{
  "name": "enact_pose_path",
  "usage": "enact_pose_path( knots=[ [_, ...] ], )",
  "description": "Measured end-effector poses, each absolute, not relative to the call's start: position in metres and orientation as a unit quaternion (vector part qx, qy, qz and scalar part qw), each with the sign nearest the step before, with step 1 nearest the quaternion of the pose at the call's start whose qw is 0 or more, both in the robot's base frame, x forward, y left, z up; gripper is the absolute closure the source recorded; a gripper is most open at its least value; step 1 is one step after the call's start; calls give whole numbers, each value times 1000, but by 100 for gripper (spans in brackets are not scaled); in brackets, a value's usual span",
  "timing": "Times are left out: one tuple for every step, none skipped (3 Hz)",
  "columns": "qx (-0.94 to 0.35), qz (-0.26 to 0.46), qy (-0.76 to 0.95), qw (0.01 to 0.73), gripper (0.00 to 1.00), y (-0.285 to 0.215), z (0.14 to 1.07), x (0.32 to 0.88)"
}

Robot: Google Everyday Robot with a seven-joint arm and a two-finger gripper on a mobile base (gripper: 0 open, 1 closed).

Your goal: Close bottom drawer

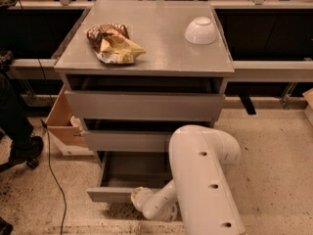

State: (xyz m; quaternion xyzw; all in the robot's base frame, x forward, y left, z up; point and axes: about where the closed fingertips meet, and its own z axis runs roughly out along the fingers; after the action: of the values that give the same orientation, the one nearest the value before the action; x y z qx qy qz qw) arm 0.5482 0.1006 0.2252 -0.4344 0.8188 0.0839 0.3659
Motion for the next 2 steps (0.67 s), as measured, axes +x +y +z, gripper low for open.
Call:
enact_pose_path(
  knots=[
    [-432,85,818,370,55,102,228,550],
    [-435,89,815,373,41,106,231,545]
  ],
)
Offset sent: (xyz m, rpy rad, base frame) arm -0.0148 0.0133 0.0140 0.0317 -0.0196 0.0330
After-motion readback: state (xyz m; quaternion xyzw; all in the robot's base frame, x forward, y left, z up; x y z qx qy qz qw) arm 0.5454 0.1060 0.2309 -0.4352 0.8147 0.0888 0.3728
